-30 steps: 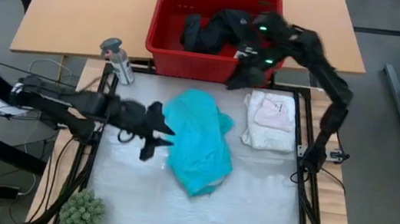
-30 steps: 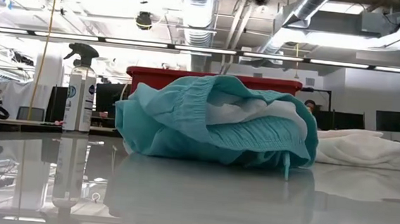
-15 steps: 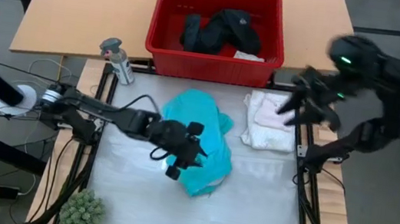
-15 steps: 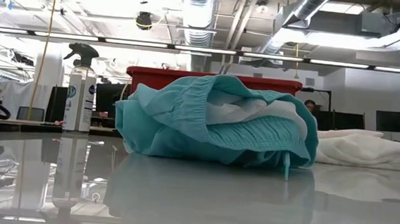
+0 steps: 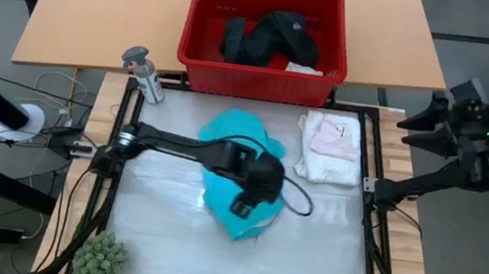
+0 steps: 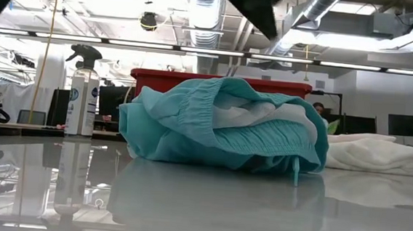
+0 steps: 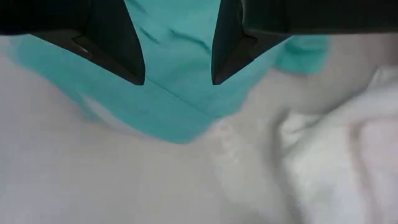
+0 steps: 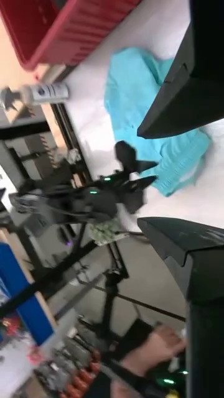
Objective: Fold Laundry from Bin
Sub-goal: Fold the light blue shorts
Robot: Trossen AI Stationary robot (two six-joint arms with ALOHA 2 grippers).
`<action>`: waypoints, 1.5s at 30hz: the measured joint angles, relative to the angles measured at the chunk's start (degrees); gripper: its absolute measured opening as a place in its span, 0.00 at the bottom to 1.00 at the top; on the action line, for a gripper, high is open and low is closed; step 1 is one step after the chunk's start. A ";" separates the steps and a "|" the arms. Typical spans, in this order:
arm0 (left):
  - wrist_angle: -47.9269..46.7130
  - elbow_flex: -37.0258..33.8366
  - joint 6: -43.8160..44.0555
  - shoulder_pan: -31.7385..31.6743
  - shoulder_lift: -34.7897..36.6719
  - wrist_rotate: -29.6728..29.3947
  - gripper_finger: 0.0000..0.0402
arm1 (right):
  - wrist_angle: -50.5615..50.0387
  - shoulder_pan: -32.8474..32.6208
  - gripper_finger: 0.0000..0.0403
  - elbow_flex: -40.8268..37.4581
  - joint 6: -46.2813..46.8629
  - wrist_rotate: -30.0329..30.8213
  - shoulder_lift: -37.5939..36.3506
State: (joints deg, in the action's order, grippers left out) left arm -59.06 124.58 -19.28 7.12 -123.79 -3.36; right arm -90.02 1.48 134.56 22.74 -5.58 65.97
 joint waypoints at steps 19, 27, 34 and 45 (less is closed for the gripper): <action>4.02 9.09 12.61 6.99 -12.68 -17.61 0.44 | -0.01 0.04 0.59 -5.49 -0.70 -0.24 -2.45; 6.41 9.04 9.83 9.00 -15.18 -21.55 0.44 | 1.18 0.04 0.59 -13.20 0.26 -0.27 -3.52; 6.37 9.12 7.83 9.06 -18.96 -24.32 0.44 | 6.70 0.02 0.59 -15.12 1.25 -0.51 -3.76; -5.16 10.21 15.17 6.76 -20.54 -33.16 0.27 | 8.09 0.04 0.59 -15.10 2.76 -0.42 -3.87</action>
State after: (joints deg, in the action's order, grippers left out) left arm -64.22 134.79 -4.11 13.88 -144.34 -36.51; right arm -81.93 1.52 119.46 25.50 -6.00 62.11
